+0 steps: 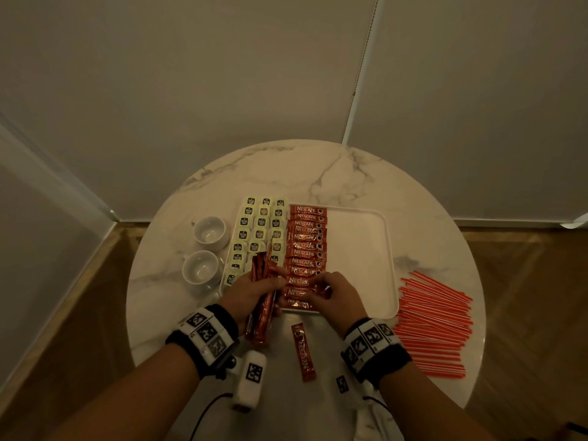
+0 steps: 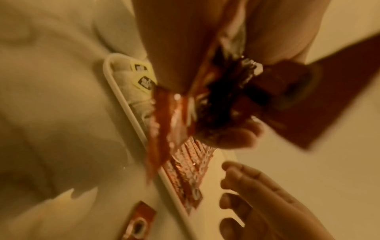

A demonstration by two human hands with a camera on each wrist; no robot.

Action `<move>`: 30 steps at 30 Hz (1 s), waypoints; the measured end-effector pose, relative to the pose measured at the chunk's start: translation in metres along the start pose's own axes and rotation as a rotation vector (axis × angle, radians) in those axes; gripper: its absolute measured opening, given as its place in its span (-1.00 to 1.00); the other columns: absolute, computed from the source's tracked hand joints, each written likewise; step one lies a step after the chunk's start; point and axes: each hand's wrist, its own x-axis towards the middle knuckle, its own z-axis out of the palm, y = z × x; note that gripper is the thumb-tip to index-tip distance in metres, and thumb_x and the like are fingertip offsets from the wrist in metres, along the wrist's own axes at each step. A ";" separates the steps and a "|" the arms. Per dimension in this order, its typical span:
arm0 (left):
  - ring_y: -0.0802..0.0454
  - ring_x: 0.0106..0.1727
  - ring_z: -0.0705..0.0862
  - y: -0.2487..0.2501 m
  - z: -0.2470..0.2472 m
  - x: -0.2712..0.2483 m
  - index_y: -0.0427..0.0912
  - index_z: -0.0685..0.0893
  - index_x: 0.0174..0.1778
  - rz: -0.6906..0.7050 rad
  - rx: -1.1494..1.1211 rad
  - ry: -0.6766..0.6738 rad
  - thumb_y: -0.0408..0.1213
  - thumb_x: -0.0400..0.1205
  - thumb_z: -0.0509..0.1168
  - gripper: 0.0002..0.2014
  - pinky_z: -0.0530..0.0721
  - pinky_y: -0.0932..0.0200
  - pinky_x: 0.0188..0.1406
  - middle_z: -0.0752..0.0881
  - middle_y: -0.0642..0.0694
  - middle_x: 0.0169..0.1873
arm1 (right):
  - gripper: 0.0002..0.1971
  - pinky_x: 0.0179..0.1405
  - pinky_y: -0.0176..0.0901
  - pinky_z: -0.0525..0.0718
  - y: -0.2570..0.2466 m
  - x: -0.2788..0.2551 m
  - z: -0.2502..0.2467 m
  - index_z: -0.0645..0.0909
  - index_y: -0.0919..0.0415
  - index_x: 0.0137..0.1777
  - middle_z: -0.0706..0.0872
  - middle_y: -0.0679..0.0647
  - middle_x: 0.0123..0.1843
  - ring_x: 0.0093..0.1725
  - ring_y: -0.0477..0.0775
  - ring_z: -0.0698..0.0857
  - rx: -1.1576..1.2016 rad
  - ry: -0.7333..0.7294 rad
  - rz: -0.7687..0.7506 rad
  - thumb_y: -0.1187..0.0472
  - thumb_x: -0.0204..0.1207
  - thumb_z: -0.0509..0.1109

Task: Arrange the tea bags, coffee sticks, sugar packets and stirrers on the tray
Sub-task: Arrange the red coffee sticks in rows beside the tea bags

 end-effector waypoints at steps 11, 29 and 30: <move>-0.17 -0.05 0.74 0.004 0.015 0.004 -0.17 0.79 0.02 0.014 -0.422 0.002 -0.33 0.67 0.21 -0.78 0.71 -0.17 0.04 0.77 -0.23 -0.07 | -0.58 -0.30 0.13 0.81 -0.048 -0.021 0.010 0.39 0.07 0.07 0.78 0.13 -0.02 -0.24 0.14 0.83 0.455 -0.253 0.107 0.21 0.38 0.58; 0.04 -0.49 0.59 -0.003 0.006 0.012 -0.26 0.66 -0.03 -0.023 -0.263 0.063 -0.23 0.49 0.45 -0.77 0.65 0.20 -0.51 0.61 -0.14 -0.43 | -0.90 -0.10 -0.48 0.55 -0.022 -0.004 -0.013 0.62 0.20 -0.01 0.62 -0.07 -0.02 -0.10 -0.14 0.60 -0.165 0.233 -0.438 0.34 0.51 0.43; 0.04 -0.49 0.59 -0.003 0.007 0.013 -0.25 0.65 -0.05 -0.001 -0.240 0.061 -0.30 0.45 0.46 -0.79 0.65 0.20 -0.51 0.61 -0.15 -0.43 | -0.85 -0.08 -0.52 0.52 -0.021 -0.005 -0.013 0.62 0.19 0.05 0.61 -0.11 0.00 -0.09 -0.16 0.59 -0.154 0.213 -0.432 0.34 0.50 0.44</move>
